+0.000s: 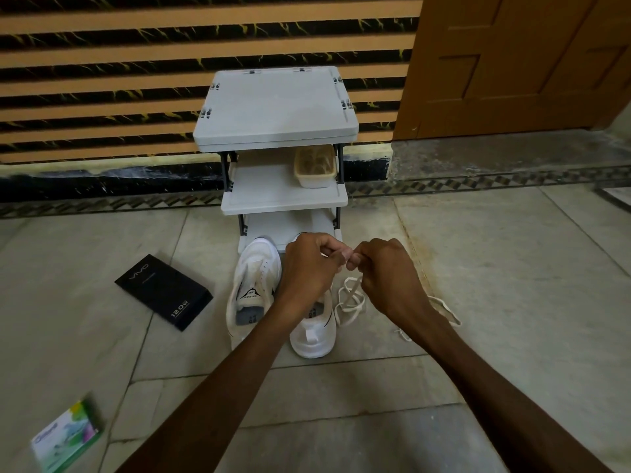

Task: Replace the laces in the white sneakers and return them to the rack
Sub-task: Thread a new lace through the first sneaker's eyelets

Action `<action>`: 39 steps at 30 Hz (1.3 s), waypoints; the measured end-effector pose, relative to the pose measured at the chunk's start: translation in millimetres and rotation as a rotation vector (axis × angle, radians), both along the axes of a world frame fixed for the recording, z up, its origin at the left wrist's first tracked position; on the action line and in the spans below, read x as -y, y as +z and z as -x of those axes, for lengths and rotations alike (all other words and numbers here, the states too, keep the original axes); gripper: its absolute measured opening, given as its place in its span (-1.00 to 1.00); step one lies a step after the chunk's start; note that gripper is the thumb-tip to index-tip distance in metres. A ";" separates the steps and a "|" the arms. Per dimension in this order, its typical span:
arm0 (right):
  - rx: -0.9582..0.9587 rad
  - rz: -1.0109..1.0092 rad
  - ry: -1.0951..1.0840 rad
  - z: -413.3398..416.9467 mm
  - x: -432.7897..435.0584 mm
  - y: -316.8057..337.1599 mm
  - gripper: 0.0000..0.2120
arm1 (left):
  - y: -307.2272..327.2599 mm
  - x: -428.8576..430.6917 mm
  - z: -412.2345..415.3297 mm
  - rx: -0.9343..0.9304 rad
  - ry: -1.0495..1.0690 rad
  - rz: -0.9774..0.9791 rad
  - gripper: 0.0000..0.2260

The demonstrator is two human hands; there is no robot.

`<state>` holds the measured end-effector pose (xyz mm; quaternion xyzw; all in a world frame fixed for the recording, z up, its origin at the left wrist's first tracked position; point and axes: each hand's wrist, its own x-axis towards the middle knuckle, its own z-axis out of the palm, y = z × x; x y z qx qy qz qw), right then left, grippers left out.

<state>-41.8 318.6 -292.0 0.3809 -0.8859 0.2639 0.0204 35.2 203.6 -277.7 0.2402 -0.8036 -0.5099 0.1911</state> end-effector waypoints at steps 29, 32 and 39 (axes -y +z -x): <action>0.448 0.167 0.174 -20.4 -34.3 50.8 -0.69 | -36.7 116.6 28.4 0.413 0.501 0.712 -0.80; 0.430 0.172 0.191 -25.2 -40.7 61.3 -0.68 | -38.2 123.3 25.0 0.427 0.542 0.696 -0.79; 0.267 0.072 0.064 -0.4 -22.6 21.6 -0.67 | -6.6 74.2 16.7 0.112 0.237 0.424 -0.88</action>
